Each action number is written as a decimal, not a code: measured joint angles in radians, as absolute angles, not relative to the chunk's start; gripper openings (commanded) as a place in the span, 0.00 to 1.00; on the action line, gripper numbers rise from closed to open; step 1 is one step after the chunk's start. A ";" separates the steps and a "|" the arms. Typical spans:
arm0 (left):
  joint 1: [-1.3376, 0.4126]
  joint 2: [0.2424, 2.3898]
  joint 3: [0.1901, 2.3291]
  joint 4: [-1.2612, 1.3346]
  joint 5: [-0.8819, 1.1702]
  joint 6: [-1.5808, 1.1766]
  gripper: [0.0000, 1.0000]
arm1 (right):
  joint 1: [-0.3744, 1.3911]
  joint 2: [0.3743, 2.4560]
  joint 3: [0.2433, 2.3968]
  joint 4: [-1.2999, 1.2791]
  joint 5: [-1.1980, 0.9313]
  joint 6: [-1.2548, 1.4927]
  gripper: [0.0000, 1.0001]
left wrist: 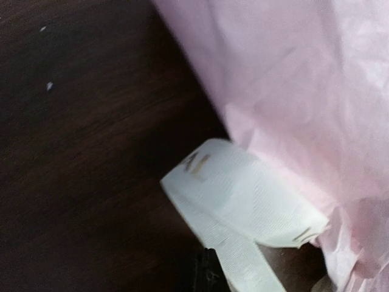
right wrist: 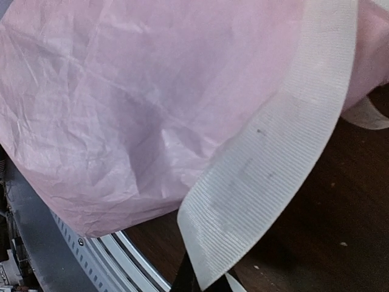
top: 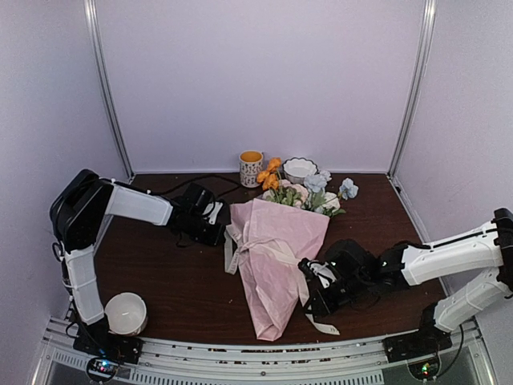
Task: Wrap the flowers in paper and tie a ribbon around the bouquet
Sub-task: Tie the ribbon around the folded bouquet.
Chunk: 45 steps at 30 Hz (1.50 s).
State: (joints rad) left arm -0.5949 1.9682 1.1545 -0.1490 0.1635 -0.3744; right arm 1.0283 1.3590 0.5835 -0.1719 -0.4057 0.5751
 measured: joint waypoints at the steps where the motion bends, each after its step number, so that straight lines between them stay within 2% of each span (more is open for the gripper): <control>1: -0.588 1.957 1.140 -0.149 0.160 -0.378 0.00 | 1.010 1.346 0.583 -0.186 -0.397 0.575 0.00; 8: -0.502 1.869 1.049 -0.170 0.107 -0.392 0.00 | 0.878 1.215 0.564 -0.255 -0.348 0.567 0.00; 9: -0.498 1.860 1.045 -0.169 0.112 -0.391 0.03 | 0.875 1.212 0.564 -0.261 -0.347 0.562 0.00; 14: -0.525 1.782 0.974 -0.125 0.216 -0.378 0.37 | 0.875 1.217 0.564 -0.287 -0.347 0.545 0.00; 17: -0.614 1.665 0.870 -0.099 0.254 -0.331 0.54 | 0.875 1.220 0.564 -0.289 -0.348 0.542 0.00; 21: -0.776 1.548 0.792 -0.075 0.292 -0.245 0.59 | 0.875 1.241 0.564 -0.289 -0.355 0.529 0.00; 24: -0.812 1.535 0.769 -0.054 0.298 -0.199 0.60 | 0.875 1.258 0.565 -0.290 -0.361 0.521 0.00; 30: -0.794 1.674 0.850 -0.105 0.217 -0.127 0.59 | 0.875 1.264 0.576 -0.300 -0.361 0.513 0.00; 31: -0.793 1.702 0.873 -0.107 0.215 -0.118 0.54 | 0.874 1.264 0.582 -0.303 -0.361 0.510 0.00; 32: -0.793 1.718 0.884 -0.105 0.219 -0.113 0.46 | 0.874 1.264 0.585 -0.304 -0.361 0.506 0.00; 35: -0.793 1.730 0.892 -0.103 0.224 -0.106 0.04 | 0.870 1.255 0.594 -0.313 -0.358 0.499 0.00; 36: -0.793 1.730 0.892 -0.104 0.219 -0.102 0.00 | 0.867 1.250 0.596 -0.320 -0.356 0.498 0.00; 45: -0.786 1.643 0.874 -0.187 0.091 -0.124 0.00 | 0.767 1.184 0.598 -0.379 -0.321 0.488 0.00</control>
